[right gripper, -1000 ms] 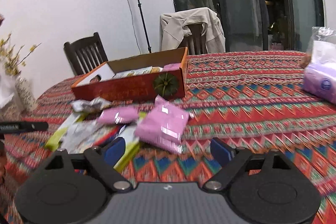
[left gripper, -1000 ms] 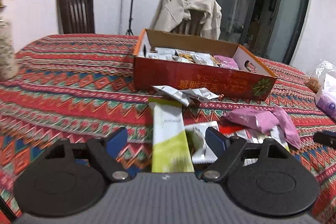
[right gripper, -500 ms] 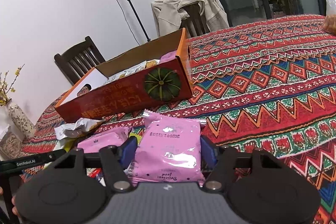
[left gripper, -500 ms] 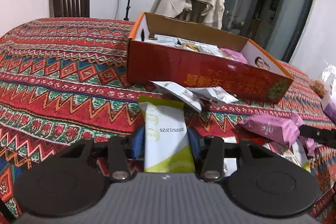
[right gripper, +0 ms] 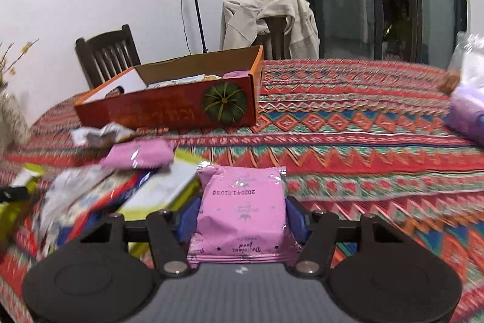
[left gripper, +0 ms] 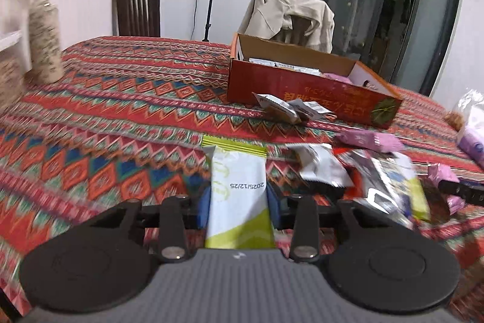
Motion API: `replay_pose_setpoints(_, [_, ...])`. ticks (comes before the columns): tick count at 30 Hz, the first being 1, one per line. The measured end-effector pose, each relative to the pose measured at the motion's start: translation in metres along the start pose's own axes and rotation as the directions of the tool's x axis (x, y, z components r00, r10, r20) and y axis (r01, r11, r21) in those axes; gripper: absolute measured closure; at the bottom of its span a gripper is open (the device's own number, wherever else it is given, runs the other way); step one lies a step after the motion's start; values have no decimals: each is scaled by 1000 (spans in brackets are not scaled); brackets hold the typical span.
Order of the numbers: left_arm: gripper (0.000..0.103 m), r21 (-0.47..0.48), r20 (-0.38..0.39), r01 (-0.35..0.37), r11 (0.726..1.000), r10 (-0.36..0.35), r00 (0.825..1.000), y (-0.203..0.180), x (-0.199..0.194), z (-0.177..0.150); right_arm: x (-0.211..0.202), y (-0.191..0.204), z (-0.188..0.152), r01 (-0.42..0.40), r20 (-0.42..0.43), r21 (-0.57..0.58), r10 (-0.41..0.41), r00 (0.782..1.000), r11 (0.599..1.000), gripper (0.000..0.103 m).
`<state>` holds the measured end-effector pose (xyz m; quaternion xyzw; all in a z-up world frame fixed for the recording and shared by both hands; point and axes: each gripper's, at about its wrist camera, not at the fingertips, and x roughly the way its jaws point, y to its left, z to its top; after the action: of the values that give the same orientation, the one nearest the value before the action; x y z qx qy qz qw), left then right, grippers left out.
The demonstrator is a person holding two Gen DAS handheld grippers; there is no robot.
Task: Organize snacks
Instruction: 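Carry the green bar and pink packet into the box and open both grippers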
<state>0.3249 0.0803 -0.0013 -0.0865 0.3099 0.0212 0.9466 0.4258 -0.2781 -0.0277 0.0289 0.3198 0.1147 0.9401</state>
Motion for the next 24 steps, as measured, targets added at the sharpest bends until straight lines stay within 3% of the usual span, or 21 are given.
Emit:
replay_pose_setpoints(7, [65,5,67,10,1000,-10,998,-6,-41,2,-51,-1,-16,-12,36,8,12,999,1000,43])
replay_pose_setpoints(13, [65,23,131,104,994,-107,986,-15,-48,39,-75,7,-3,-65,87,-10,65,994,998,43])
replay_pose_setpoints(17, [65,66,193,173,983,-182,964,-26,-33,114,-83,10,41,-144,160,-43,149,976,989,43])
replay_pose_setpoints(19, [65,80,192,180,980,-192,962,-33,-11,152,-78,14,75,-167,194,-70,178,965,983,43])
replay_pose_setpoints(21, [65,75,178,149,986,-161,971,-42,23,189,-62,17,112,-190,202,-67,200,959,979,43])
replay_pose_setpoints(24, [64,88,169,86,992,-99,981,-54,81,219,-21,23,164,-217,160,-60,224,961,974,43])
